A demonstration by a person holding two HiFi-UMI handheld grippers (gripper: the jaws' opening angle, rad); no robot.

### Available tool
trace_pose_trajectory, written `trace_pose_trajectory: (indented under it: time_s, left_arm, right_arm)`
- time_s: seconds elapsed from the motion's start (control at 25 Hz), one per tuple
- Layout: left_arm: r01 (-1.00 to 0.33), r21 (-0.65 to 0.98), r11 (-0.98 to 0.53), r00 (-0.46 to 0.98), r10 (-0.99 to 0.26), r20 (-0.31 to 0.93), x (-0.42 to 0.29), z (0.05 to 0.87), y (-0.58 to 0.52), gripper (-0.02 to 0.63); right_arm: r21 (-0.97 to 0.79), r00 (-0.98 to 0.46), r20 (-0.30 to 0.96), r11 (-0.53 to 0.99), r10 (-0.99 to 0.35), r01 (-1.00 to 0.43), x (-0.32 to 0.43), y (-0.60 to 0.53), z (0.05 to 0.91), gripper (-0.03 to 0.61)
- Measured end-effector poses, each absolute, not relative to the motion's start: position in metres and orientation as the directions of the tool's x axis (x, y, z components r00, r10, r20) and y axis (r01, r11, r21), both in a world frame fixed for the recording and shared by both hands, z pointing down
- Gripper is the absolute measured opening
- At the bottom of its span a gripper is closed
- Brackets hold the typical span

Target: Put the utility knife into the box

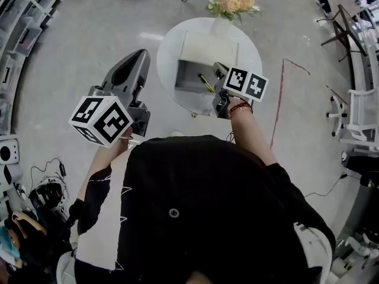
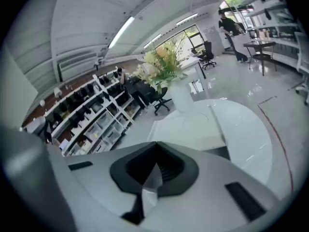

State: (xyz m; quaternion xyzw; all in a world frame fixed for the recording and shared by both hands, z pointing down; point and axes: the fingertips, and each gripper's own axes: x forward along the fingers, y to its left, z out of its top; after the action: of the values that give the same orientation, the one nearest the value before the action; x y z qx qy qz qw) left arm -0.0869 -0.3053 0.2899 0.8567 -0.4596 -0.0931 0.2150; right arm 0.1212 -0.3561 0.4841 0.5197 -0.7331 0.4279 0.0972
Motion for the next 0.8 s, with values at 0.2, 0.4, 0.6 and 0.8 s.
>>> trace_pose_trajectory:
  time_s: [0.2, 0.4, 0.6, 0.8]
  left_arm:
    - [-0.709, 0.443, -0.548, 0.622, -0.782, 0.027, -0.079, 0.280, -0.307, 0.011]
    - [-0.706, 0.398, -0.586, 0.649, -0.760, 0.032, -0.085, 0.270, -0.307, 0.011]
    - [-0.691, 0.368, -0.622, 0.676, -0.736, 0.025, -0.092, 0.266, -0.308, 0.011]
    - [-0.693, 0.347, -0.632, 0.681, -0.732, 0.026, -0.098, 0.272, -0.298, 0.011]
  right_arm:
    - [-0.637, -0.429, 0.464, 0.045, -0.775, -0.770, 0.120, -0.352, 0.436, 0.003]
    - [-0.686, -0.422, 0.309, 0.107, -0.852, -0.719, 0.102, -0.339, 0.378, 0.003]
    - [-0.618, -0.377, 0.197, 0.184, -0.905, -0.764, 0.090, -0.322, 0.320, 0.003]
    - [-0.413, -0.294, 0.185, 0.198, -0.938, -0.889, 0.086, -0.300, 0.292, 0.003]
